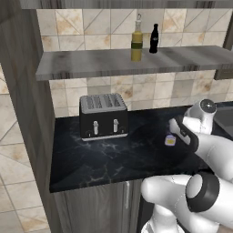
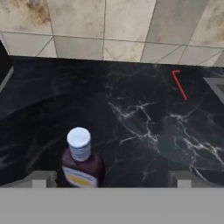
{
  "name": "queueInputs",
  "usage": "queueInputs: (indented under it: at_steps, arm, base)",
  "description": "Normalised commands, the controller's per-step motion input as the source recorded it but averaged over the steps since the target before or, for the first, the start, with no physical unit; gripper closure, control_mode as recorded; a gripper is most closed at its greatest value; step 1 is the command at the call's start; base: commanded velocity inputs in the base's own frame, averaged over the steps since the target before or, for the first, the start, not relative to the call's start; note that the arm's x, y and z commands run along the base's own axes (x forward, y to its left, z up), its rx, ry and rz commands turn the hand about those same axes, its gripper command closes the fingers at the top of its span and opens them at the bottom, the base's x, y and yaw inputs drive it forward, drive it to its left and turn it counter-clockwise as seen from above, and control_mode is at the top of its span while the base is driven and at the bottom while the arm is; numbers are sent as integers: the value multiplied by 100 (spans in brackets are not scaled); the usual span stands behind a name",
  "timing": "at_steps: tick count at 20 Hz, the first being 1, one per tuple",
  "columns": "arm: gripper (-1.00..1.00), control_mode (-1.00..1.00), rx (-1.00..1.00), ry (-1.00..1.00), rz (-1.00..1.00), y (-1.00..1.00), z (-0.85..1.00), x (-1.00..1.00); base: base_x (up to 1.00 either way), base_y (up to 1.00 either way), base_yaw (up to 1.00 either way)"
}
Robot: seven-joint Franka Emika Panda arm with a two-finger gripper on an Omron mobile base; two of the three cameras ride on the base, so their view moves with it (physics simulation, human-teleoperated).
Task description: Pick the condiment bottle and oil and vinegar bottle from the counter and place them in the cabinet.
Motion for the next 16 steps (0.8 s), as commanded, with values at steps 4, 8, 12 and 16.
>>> queueInputs:
  at_steps: [4, 8, 12, 16]
  arm:
    - [-100, -100, 3, 0, -9, 13, -11, 15]
    - [-100, -100, 1, 0, -9, 20, -14, 22]
    - [-100, -100, 2, 0, -7, 13, -25, 15]
    - [-100, -100, 1, 1, -5, 0, -34, 0]
  base:
    - [0, 0, 0]
    - [0, 0, 0]
    - [0, 0, 0]
    - [0, 0, 0]
